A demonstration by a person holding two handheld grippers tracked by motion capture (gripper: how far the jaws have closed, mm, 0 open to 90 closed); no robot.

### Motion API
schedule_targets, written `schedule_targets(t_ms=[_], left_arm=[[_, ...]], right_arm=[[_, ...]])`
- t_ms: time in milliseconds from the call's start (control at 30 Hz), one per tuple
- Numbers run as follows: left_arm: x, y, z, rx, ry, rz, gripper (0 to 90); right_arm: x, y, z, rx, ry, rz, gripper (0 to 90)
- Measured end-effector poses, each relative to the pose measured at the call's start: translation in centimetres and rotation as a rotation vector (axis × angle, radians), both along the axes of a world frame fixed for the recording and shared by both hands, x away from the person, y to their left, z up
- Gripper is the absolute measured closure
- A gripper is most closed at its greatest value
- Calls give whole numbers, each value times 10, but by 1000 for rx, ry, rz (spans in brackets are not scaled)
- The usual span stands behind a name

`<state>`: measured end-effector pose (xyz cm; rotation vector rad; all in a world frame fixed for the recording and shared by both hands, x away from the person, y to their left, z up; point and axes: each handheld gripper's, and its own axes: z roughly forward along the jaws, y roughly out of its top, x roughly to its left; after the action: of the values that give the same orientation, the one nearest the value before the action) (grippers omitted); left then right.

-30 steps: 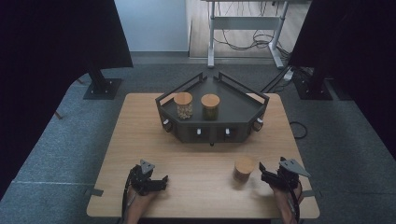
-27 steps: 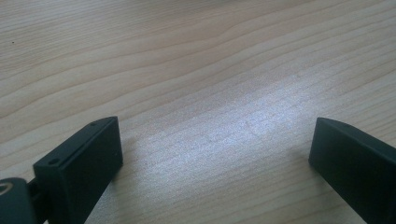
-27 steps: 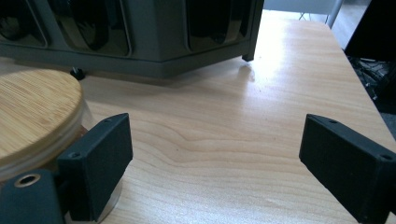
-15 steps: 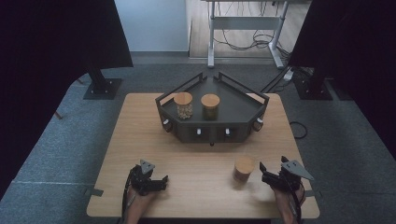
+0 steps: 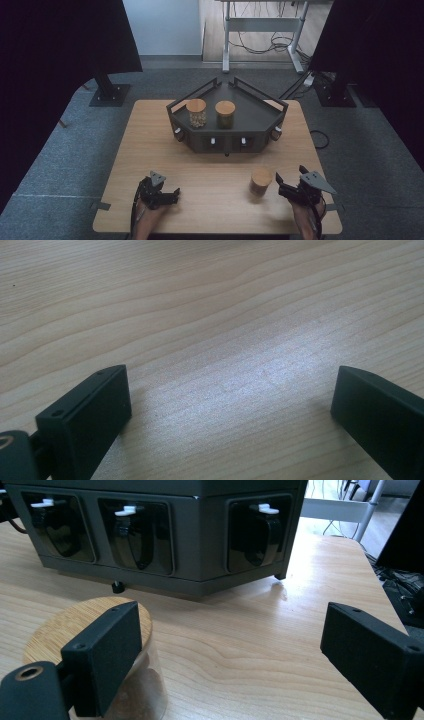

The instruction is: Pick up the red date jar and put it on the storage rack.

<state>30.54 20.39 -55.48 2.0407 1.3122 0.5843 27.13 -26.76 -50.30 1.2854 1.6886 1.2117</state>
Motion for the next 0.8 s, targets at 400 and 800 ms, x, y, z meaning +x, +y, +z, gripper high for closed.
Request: schedule_targets(t_ms=[400, 800], left_arm=[[0, 0, 0, 0, 1, -1, 24], [0, 0, 0, 0, 1, -1, 24]], right_arm=[[-1, 12, 6, -3, -14, 39, 89], [-2, 22, 8, -8, -22, 75, 88]])
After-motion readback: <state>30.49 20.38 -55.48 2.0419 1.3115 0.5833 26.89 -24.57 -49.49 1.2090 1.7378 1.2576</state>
